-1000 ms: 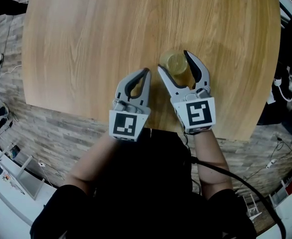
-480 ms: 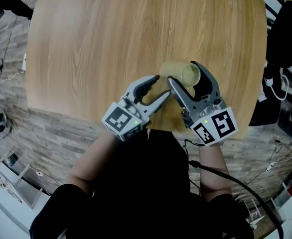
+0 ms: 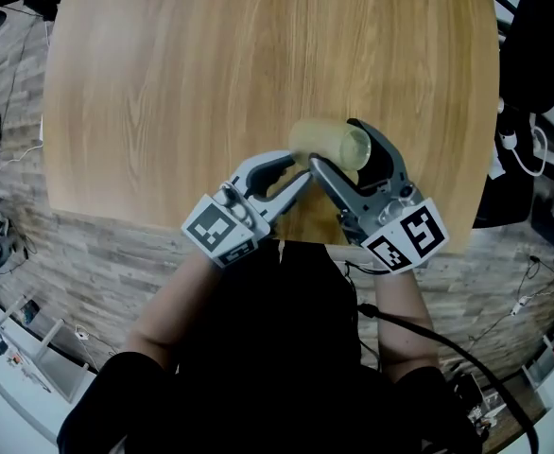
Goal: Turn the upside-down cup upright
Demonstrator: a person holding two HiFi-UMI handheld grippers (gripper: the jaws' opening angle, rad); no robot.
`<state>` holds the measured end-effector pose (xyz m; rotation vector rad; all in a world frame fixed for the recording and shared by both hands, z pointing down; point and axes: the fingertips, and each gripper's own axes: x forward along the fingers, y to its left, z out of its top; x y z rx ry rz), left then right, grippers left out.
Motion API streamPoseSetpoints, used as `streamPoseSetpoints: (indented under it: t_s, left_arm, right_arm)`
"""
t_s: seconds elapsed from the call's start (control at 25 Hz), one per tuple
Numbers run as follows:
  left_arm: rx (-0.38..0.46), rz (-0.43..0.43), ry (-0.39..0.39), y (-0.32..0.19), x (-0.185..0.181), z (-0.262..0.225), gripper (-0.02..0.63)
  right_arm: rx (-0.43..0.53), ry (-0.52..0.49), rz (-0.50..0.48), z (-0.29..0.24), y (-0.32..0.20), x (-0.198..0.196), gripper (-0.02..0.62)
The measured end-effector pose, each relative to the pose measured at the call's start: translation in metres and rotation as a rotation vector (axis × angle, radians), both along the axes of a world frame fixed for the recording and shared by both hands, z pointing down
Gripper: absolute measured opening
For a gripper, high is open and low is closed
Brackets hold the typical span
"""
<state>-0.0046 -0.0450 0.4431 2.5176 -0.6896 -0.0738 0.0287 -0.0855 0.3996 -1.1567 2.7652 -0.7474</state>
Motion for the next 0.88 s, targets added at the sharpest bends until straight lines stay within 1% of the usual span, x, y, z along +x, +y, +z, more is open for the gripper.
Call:
streamPoseSetpoints:
  t_s: [0.08, 0.16, 0.32, 0.52, 0.6, 0.76, 0.88]
  left_arm:
    - [0.029, -0.003, 0.014, 0.0, -0.001, -0.005, 0.103]
    - [0.035, 0.003, -0.004, 0.003, -0.002, -0.005, 0.091]
    - [0.057, 0.016, 0.017, 0.006, -0.001, -0.013, 0.057]
    - [0.05, 0.028, -0.048, 0.009, -0.003, -0.003, 0.043]
    - [0.034, 0.034, -0.087, 0.012, -0.004, 0.002, 0.041]
    - [0.055, 0.026, -0.094, 0.012, -0.003, -0.001, 0.04]
    - [0.052, 0.032, -0.111, 0.015, -0.001, 0.001, 0.018]
  right_arm:
    - [0.006, -0.035, -0.012, -0.002, 0.001, 0.001, 0.282]
    - [0.008, -0.067, -0.02, -0.002, 0.002, 0.003, 0.281]
    - [-0.008, -0.1, -0.029, 0.003, 0.002, 0.006, 0.281]
    - [-0.042, -0.123, -0.017, 0.014, 0.002, 0.009, 0.281]
    - [-0.054, -0.139, -0.005, 0.016, 0.002, 0.01, 0.282]
    - [-0.052, -0.137, 0.02, 0.017, 0.001, 0.013, 0.282]
    - [-0.054, -0.121, 0.051, 0.02, -0.001, 0.018, 0.284]
